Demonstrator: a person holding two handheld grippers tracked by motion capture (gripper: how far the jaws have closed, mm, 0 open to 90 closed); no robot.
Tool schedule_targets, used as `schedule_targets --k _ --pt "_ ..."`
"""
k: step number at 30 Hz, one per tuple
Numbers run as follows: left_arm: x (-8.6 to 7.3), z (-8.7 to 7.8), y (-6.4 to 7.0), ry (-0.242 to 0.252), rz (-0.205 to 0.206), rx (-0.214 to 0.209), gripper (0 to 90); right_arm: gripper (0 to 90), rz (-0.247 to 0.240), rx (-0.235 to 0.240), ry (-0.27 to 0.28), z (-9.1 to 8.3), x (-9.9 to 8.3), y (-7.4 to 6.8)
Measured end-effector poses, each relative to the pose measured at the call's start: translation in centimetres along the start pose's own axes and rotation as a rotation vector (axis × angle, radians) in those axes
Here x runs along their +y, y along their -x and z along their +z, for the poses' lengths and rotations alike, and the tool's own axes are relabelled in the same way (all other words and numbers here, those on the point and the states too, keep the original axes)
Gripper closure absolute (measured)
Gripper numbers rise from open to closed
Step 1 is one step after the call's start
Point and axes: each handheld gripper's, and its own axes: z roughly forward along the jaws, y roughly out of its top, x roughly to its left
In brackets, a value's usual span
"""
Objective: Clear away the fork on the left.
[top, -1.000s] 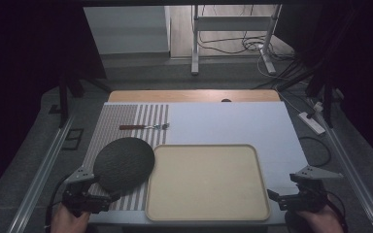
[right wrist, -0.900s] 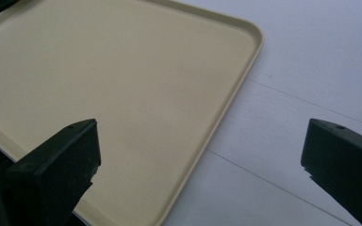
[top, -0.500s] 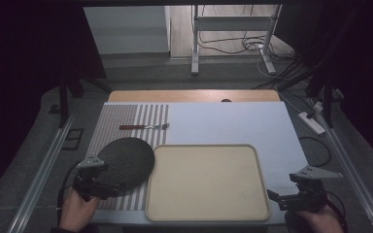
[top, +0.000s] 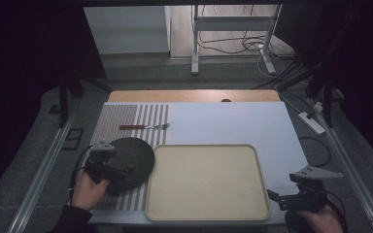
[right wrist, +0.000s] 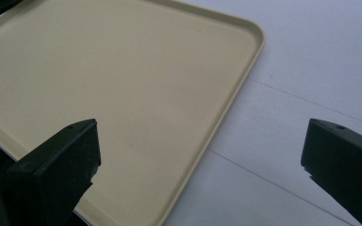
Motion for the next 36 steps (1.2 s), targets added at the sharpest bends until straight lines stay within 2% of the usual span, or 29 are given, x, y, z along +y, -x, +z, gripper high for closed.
schedule_targets --k 5,15,25,36 --pt "1.2 1.3 -0.4 -0.024 -0.002 -0.005 0.0 0.0 0.0 0.001 0.0 0.0 0.0 0.0" --pt "3.1 3.5 -1.1 -0.06 0.015 0.02 0.0 0.0 -0.001 0.004 0.001 0.0 0.0 0.0" --pt "4.6 5.5 -2.5 -0.075 0.007 0.015 0.0 0.0 -0.005 0.006 -0.002 0.0 0.0 0.0" --pt "6.5 7.3 -3.9 -0.088 0.004 0.037 0.0 0.0 -0.006 0.01 0.0 0.0 0.0 0.0"
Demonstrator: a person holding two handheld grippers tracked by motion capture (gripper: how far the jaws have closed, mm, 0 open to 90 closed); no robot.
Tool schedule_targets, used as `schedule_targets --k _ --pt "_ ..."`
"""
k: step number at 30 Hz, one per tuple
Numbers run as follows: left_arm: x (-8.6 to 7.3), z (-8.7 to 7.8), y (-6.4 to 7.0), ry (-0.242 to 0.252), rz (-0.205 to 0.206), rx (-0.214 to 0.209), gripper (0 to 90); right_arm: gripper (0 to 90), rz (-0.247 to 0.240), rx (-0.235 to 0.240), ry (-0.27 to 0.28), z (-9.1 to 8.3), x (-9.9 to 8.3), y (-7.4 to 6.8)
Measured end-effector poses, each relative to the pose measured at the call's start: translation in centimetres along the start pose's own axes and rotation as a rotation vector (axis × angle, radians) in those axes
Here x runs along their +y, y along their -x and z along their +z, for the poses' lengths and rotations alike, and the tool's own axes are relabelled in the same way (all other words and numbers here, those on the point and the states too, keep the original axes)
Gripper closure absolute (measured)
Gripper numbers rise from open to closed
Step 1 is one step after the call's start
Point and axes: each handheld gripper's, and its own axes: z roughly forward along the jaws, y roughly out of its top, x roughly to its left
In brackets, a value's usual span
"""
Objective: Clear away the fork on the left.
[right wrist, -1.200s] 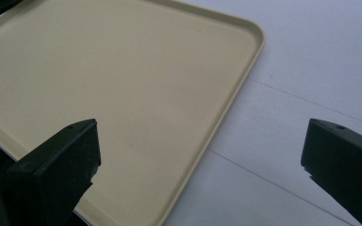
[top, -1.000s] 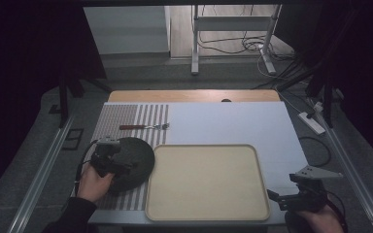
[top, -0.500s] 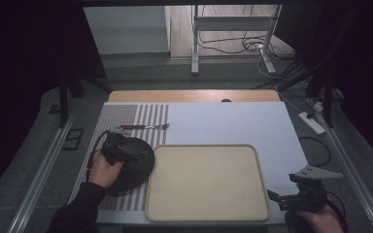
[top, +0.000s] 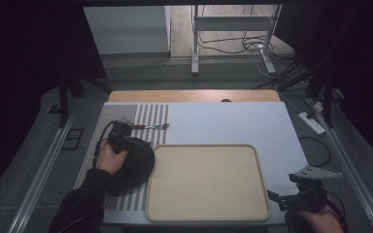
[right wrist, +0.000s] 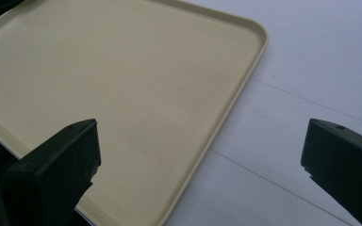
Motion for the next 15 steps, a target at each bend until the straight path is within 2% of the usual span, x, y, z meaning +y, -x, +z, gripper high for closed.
schedule_targets --k 7,15 --pt "1.1 1.0 -1.1 -0.016 -0.031 0.032 0.0 0.0 0.0 0.002 -0.001 0.0 0.0 0.0" --pt "2.3 1.9 -3.1 -0.034 -0.049 0.042 0.0 0.0 -0.001 0.004 -0.001 0.0 0.0 0.0"
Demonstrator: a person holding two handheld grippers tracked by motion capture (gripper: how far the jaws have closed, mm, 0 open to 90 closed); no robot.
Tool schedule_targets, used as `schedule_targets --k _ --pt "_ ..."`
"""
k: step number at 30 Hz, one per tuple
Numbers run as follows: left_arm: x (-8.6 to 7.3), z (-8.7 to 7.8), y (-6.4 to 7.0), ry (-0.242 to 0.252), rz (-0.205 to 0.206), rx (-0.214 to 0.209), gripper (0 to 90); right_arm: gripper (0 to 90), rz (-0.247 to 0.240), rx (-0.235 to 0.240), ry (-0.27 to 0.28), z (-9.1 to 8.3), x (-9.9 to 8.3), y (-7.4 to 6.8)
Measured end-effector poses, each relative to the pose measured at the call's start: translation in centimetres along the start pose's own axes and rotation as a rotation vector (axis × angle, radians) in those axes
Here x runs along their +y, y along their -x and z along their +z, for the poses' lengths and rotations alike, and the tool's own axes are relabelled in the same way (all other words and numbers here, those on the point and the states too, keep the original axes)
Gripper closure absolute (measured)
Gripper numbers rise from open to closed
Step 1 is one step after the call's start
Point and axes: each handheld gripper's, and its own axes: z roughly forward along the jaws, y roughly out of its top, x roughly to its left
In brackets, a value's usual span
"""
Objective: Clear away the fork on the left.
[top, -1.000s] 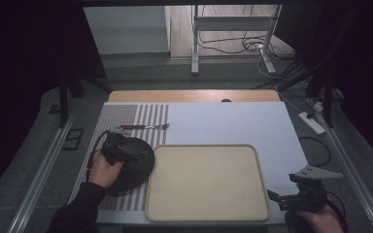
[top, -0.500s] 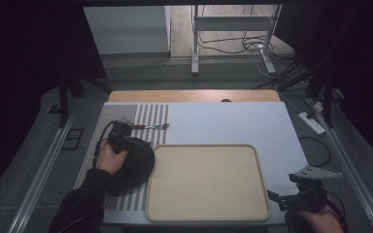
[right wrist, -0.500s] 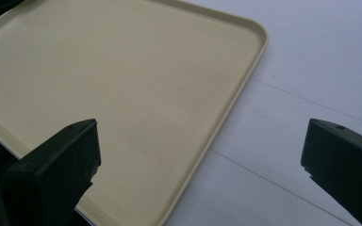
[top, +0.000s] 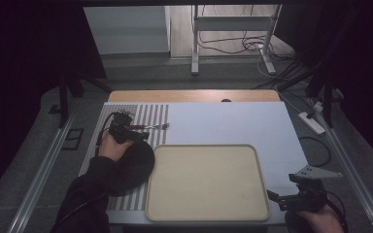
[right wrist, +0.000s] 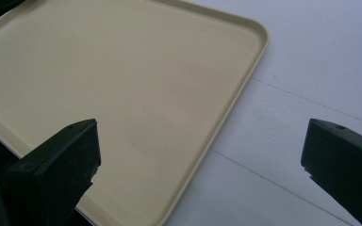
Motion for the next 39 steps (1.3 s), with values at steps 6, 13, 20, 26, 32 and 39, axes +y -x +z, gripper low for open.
schedule_targets --k 6,13,20,26,32,39 --pt "1.1 1.1 -1.0 -0.03 -0.004 0.018 0.0 0.0 -0.001 0.002 0.0 0.0 0.0 0.0" --pt "2.2 2.6 -1.7 -0.061 -0.001 0.036 0.2 0.0 -0.002 0.004 0.0 0.0 0.0 0.0" --pt "2.6 3.5 -1.7 -0.082 0.052 0.033 26.2 0.0 -0.003 0.007 0.001 0.0 0.0 0.0" --pt "3.0 4.0 -1.2 -0.101 0.083 -0.014 63.9 0.0 -0.004 0.008 0.001 0.0 0.0 0.0" --pt "3.3 5.4 -0.8 -0.165 0.113 -0.019 89.1 0.0 -0.006 0.011 0.002 -0.1 0.0 0.0" --pt "4.0 6.5 -0.8 -0.153 0.106 -0.001 89.2 0.0 -0.006 0.014 0.003 -0.1 0.0 0.0"
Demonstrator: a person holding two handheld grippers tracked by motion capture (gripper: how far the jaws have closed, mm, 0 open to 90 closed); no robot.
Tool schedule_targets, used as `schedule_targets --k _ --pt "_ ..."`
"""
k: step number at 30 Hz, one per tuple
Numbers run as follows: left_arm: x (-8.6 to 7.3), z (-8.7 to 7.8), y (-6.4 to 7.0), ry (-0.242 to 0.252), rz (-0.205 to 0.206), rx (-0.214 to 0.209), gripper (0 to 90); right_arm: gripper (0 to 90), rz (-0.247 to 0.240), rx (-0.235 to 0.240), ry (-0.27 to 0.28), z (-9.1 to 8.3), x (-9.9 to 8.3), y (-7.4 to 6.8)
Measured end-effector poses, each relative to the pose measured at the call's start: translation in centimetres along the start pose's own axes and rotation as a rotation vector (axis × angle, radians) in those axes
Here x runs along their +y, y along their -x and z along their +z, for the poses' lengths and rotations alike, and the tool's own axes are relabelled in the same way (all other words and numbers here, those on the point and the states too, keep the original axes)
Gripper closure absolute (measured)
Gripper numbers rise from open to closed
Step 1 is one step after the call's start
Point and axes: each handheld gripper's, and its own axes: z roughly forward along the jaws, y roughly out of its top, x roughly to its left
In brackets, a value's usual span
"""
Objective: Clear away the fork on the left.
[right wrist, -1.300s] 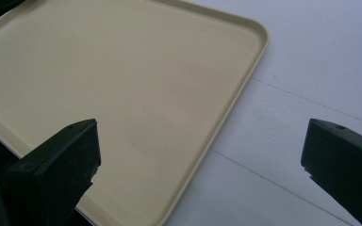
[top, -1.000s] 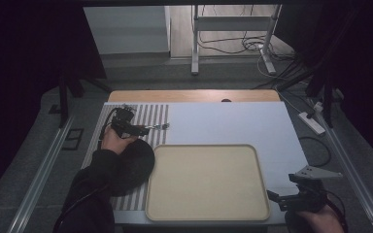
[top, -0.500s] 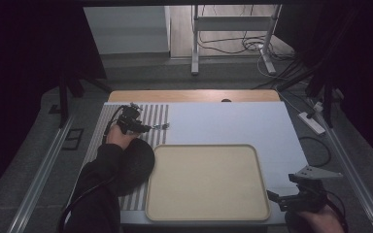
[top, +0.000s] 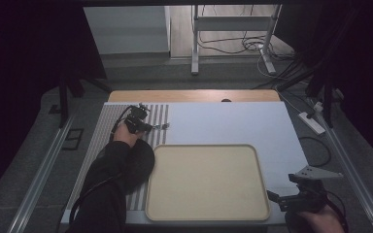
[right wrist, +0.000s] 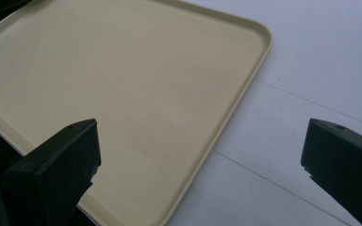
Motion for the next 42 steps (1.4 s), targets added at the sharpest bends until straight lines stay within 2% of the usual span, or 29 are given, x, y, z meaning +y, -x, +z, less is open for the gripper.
schedule_targets --k 9,13,15,18,20,25,27,30,33,37,39,40,42 --pt "1.4 0.9 -0.4 0.029 -0.024 0.045 89.3 0.0 0.0 0.005 0.003 0.0 0.0 0.0" --pt "1.6 0.8 -0.6 0.027 -0.033 0.035 89.2 0.0 0.001 0.007 0.006 0.0 0.0 0.0" --pt "1.6 0.2 -0.7 0.054 -0.026 0.022 88.4 0.0 0.0 0.006 0.005 -0.1 0.0 0.1" --pt "1.5 -0.7 -1.1 0.065 -0.019 0.027 74.3 0.0 -0.001 0.007 0.006 0.0 0.0 0.0" --pt "1.5 -1.0 -1.5 0.057 -0.012 0.053 62.9 0.0 -0.008 0.005 0.004 0.0 0.0 0.0" --pt "1.2 -1.2 -2.8 0.053 -0.012 0.067 29.8 0.0 -0.01 0.004 0.0 0.0 0.0 0.0" --pt "1.2 -1.1 -3.3 0.041 -0.028 0.051 21.1 0.0 -0.009 0.005 0.001 0.0 0.0 -0.1" --pt "1.1 -0.6 -3.8 0.015 -0.042 0.024 12.2 0.0 -0.01 0.006 0.0 0.0 0.0 -0.1" --pt "1.0 -0.1 -4.3 -0.004 -0.05 0.016 5.4 0.0 -0.012 0.008 0.0 0.0 0.0 -0.1" --pt "0.9 0.7 -4.5 -0.04 -0.028 0.018 5.6 0.0 -0.014 0.01 0.0 0.0 0.0 -0.1" --pt "0.8 0.8 -4.1 -0.045 0.015 0.055 9.9 0.0 -0.015 0.011 0.0 0.0 0.0 -0.1" --pt "0.7 0.7 -4.0 -0.029 0.029 0.047 13.5 0.0 -0.015 0.012 0.0 0.0 0.0 -0.1" --pt "0.5 0.3 -3.7 -0.014 0.053 0.042 29.0 0.0 -0.018 0.014 -0.003 0.0 0.0 -0.1"
